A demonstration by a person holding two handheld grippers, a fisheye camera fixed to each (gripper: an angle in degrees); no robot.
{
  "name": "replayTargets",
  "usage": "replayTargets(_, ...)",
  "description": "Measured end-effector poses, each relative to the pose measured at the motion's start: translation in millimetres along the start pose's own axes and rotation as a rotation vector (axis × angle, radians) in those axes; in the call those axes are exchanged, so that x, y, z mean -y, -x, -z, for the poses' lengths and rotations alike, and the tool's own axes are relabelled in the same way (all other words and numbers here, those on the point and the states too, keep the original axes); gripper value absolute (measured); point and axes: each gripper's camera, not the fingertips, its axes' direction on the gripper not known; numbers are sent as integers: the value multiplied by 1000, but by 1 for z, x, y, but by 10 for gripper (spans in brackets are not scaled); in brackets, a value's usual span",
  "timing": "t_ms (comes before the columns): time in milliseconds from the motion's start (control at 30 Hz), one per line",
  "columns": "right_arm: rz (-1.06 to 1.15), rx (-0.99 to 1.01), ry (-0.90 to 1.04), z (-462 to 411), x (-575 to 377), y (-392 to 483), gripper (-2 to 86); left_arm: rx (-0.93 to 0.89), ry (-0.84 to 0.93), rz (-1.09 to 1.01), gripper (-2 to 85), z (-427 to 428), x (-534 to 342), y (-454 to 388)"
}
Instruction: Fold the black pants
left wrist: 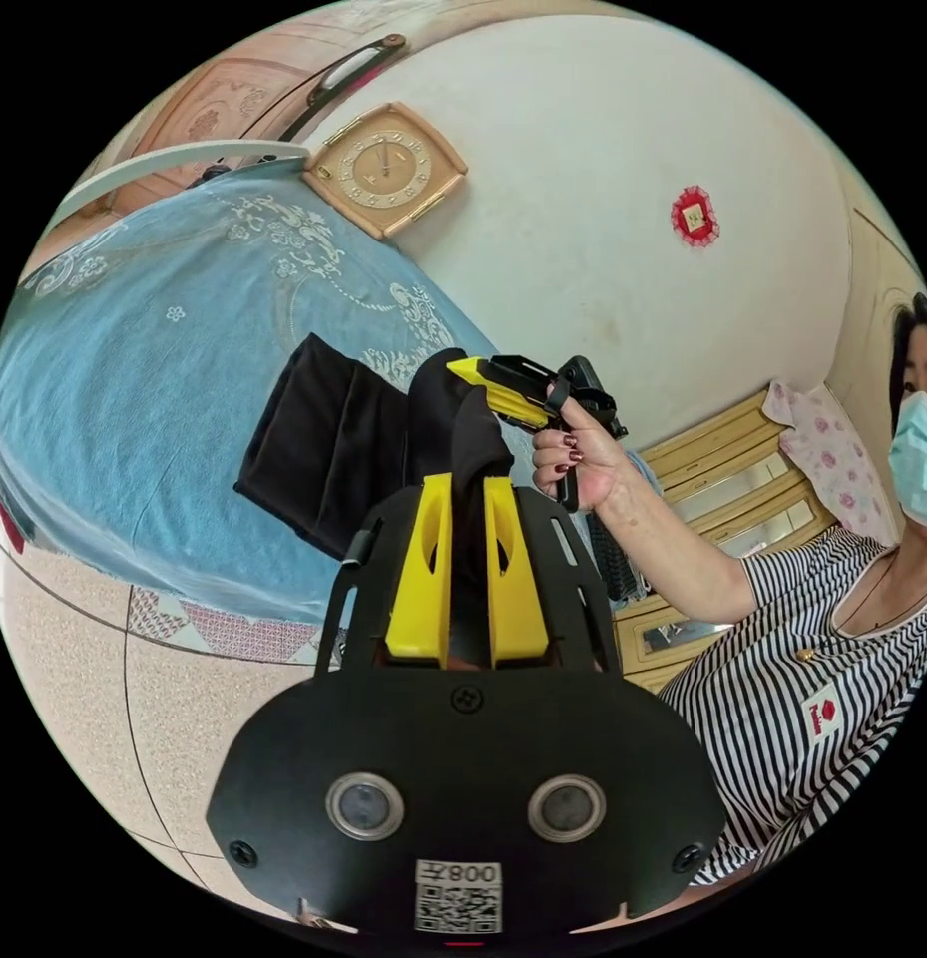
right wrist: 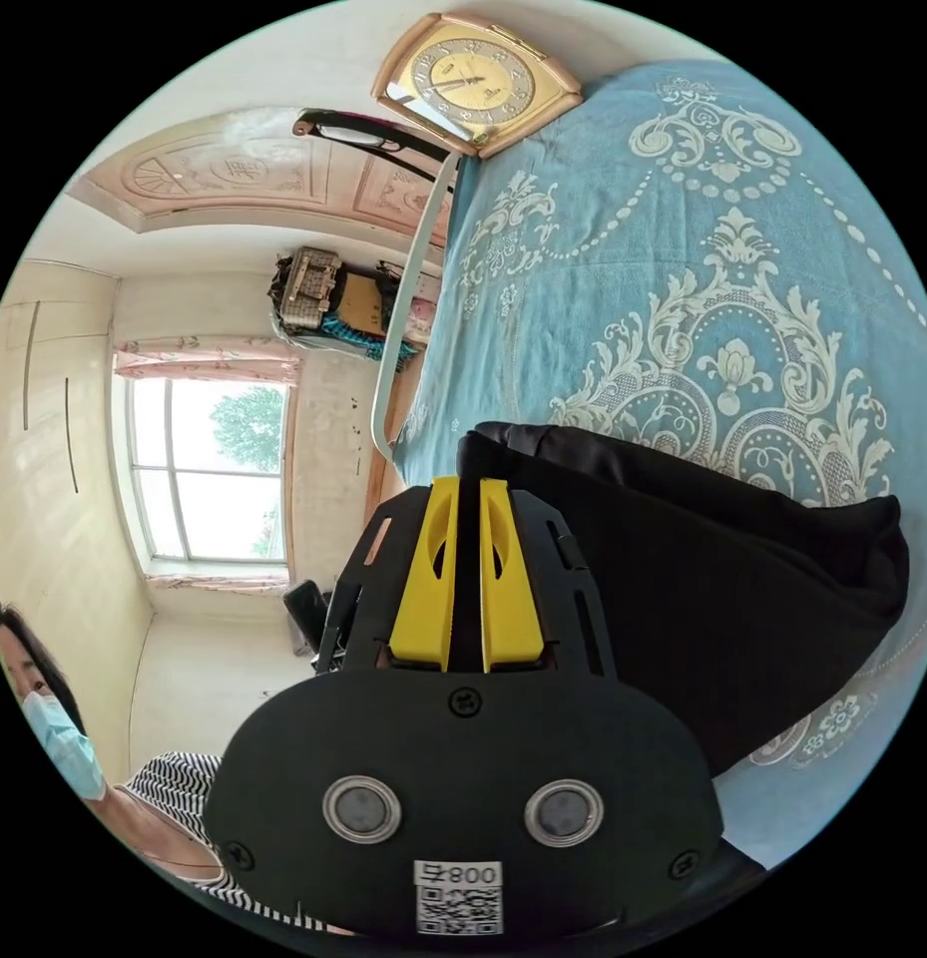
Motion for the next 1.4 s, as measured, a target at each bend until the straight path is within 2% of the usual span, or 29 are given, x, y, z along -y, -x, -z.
replayTargets(333, -16, -90, 55, -85, 48, 6, 39, 24, -45, 153, 71, 30, 25, -13)
replayTargets(467, -3, -29, 66, -105, 57, 5, 57, 65, -78, 205, 78, 46, 20, -32)
replayTargets(600, 93, 61, 32, -99, 55, 16, 34, 250, -154, 210, 67, 68, 10, -80)
replayTargets(700, 161, 31, -27, -89, 44, 22, 14, 339, -196, 104, 36, 70, 11, -129)
replayTargets(767, 192, -36, 25, -103, 43, 22, 6, 321, -156, 8, 20, 55, 19, -155)
replayTargets(833, 195, -62, 99, -125, 50, 20, 3, 342, -24, -75, 9, 19, 34, -173)
replayTargets(933, 218, -259, 216, -166, 63, 19, 1, 545, 143, -34, 5, -25, 45, -168)
replayTargets(1067, 296, -237, 219, -161, 64, 33, 1, 478, 109, 16, 2, -27, 43, -183)
replayTargets(1133, 366, -207, 187, -143, 51, 41, 1, 508, 56, -69, 2, -26, 37, -214)
replayTargets(1200, 402, -207, 177, -130, 32, 40, 1, 509, 82, -96, 1, -35, 34, -226)
replayTargets(1267, 375, -250, 222, -132, 9, 24, 1, 560, 143, -76, 1, -52, 31, -224)
replayTargets(1333, 318, -321, 308, -148, -1, 2, 1, 529, 131, -62, 1, -62, 26, -226)
replayTargets(1400, 256, -236, 249, -140, -5, -8, 1, 532, 147, -28, 1, -63, 28, -236)
